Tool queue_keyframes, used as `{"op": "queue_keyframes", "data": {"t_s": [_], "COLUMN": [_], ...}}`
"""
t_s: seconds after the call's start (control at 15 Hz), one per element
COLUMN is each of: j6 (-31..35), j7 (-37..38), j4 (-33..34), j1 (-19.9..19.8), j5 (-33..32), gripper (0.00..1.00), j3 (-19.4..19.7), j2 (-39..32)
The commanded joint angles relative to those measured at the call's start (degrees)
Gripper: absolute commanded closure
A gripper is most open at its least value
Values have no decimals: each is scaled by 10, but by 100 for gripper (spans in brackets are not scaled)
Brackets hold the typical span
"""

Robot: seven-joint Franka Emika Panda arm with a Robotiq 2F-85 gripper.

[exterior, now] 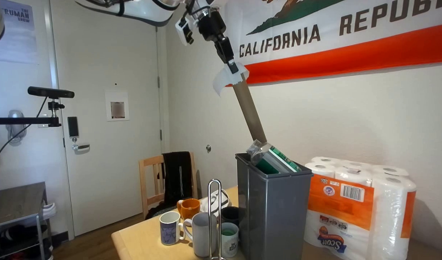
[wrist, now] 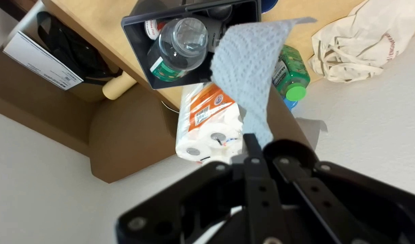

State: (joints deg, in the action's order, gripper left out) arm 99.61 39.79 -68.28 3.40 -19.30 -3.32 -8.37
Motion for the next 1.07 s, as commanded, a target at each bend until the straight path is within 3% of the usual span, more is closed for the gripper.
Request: {"op": "queue_keyframes", "data": {"t_s": [0.0,1.0], "j6": [35,128], "j7": [27,97], "j4": [-60,-225], "j1": [-2,4], "j5": [-17,-8], "gripper": [99,99], "j3": [6,26], "j2": [19,26]}}
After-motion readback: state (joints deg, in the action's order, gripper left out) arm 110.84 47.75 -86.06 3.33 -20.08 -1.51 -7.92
